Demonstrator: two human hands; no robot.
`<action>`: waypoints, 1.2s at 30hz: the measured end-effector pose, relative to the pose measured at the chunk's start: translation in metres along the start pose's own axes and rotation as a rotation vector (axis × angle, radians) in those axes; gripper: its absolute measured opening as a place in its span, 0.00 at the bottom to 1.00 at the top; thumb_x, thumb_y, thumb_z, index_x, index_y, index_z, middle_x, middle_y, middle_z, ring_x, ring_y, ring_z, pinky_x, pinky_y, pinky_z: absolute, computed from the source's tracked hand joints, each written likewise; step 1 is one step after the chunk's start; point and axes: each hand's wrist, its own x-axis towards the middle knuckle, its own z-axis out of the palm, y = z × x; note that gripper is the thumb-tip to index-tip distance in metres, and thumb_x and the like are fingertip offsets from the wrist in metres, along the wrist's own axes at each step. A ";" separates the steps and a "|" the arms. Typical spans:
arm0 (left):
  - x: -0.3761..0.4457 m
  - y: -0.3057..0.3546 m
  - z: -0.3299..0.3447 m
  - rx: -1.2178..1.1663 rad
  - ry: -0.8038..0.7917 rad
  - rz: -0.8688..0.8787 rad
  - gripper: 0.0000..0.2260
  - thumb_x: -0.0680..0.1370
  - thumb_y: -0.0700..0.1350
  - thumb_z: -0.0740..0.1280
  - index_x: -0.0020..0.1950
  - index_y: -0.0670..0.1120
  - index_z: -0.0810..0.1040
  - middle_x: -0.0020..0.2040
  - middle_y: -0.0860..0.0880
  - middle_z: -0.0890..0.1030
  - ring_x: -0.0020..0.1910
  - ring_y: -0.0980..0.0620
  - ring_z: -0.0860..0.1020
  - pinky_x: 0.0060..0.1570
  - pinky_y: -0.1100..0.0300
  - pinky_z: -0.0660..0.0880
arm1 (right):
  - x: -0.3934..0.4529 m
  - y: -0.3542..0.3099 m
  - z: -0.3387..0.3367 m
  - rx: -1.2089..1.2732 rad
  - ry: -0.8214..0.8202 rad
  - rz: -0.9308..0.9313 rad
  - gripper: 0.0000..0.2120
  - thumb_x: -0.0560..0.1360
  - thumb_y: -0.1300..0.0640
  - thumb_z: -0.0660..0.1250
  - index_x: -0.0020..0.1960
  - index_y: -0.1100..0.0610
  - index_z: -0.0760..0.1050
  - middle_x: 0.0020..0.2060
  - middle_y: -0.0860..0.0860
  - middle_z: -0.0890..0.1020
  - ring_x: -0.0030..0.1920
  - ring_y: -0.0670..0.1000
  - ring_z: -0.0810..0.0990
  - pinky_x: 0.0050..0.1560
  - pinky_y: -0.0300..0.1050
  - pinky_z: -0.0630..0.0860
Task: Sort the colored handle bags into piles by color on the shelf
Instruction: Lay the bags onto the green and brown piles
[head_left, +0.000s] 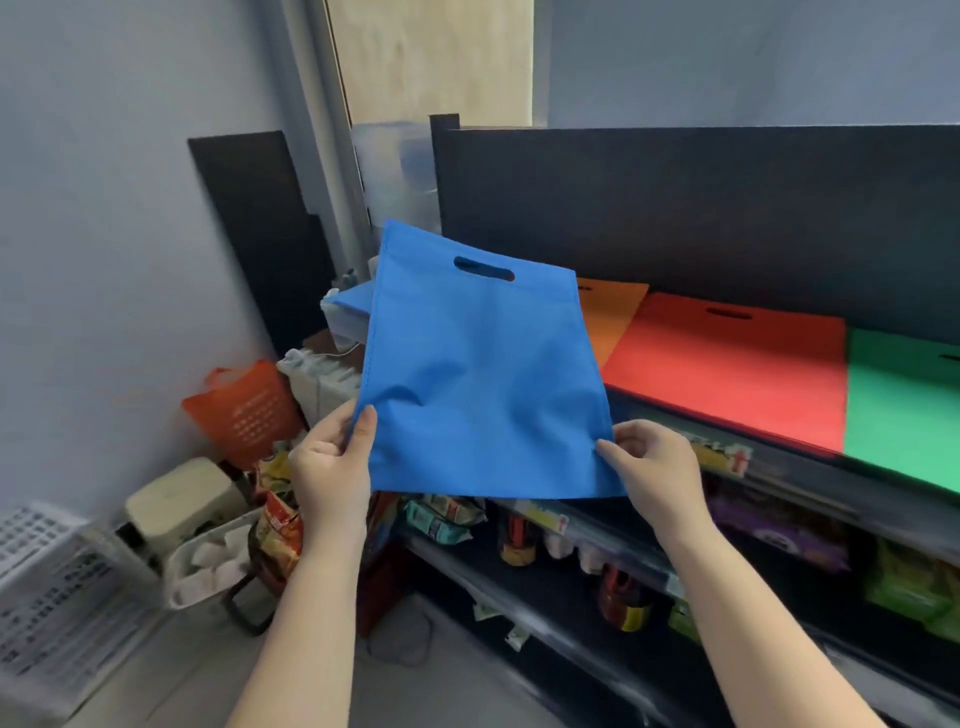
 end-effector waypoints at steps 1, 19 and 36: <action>0.011 -0.001 -0.010 0.027 -0.011 0.016 0.10 0.77 0.41 0.68 0.47 0.58 0.80 0.40 0.68 0.82 0.44 0.69 0.80 0.38 0.75 0.74 | 0.002 -0.007 0.016 0.008 0.021 -0.022 0.03 0.73 0.59 0.70 0.42 0.52 0.78 0.36 0.43 0.80 0.38 0.39 0.77 0.32 0.31 0.68; 0.195 -0.057 -0.054 0.294 -0.127 0.107 0.12 0.76 0.41 0.69 0.54 0.56 0.75 0.49 0.60 0.81 0.48 0.63 0.80 0.45 0.64 0.77 | 0.093 -0.078 0.174 0.160 0.190 -0.261 0.14 0.74 0.64 0.70 0.39 0.45 0.75 0.35 0.40 0.80 0.36 0.35 0.78 0.36 0.26 0.72; 0.362 -0.128 0.054 0.556 -0.269 0.215 0.09 0.75 0.39 0.70 0.55 0.42 0.79 0.42 0.63 0.75 0.39 0.74 0.74 0.35 0.79 0.68 | 0.246 -0.075 0.223 -0.219 0.141 -0.145 0.05 0.74 0.58 0.70 0.41 0.55 0.75 0.33 0.46 0.78 0.34 0.43 0.74 0.31 0.33 0.67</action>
